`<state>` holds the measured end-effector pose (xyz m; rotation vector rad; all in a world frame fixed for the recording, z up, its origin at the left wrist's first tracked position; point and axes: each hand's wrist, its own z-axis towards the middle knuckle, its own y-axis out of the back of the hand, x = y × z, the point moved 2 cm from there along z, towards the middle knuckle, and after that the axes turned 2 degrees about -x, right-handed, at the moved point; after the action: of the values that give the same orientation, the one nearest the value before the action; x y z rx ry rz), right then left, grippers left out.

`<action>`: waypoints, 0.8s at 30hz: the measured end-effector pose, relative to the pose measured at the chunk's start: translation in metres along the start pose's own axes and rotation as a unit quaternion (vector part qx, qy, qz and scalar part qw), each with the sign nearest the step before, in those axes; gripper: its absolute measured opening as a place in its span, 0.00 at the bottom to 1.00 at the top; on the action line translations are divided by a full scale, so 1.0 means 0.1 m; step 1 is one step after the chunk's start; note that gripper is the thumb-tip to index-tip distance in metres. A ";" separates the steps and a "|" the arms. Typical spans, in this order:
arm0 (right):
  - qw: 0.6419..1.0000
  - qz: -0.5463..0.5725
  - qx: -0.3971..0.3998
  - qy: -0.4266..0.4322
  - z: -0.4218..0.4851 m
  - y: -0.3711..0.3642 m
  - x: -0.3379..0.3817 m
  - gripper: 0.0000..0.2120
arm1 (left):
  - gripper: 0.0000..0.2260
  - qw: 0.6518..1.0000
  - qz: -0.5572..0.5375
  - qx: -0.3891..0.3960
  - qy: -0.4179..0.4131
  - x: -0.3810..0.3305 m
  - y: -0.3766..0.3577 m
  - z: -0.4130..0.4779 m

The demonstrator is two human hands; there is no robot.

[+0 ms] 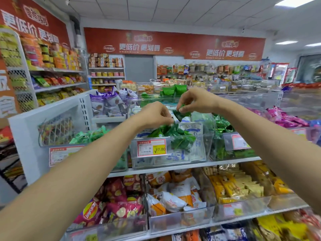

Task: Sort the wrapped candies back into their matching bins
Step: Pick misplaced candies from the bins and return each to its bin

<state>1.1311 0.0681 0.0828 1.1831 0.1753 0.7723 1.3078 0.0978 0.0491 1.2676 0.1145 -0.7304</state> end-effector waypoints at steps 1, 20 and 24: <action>1.000 0.007 -0.006 -0.002 -0.03 0.01 0.00 0.06 | 0.08 1.000 0.000 -0.001 0.000 0.01 0.00 -0.01; 0.967 0.252 0.030 0.009 -0.23 -0.12 0.17 0.07 | 0.11 0.984 -0.174 -0.021 0.032 0.02 0.10 -0.25; 0.958 0.286 0.005 0.019 -0.17 -0.16 0.22 0.06 | 0.11 0.973 -0.228 -0.013 0.027 0.01 0.15 -0.30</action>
<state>1.1455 0.0926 0.0679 1.2415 -0.1436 1.3013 1.3269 0.1261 0.0512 1.2486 0.4702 -1.0835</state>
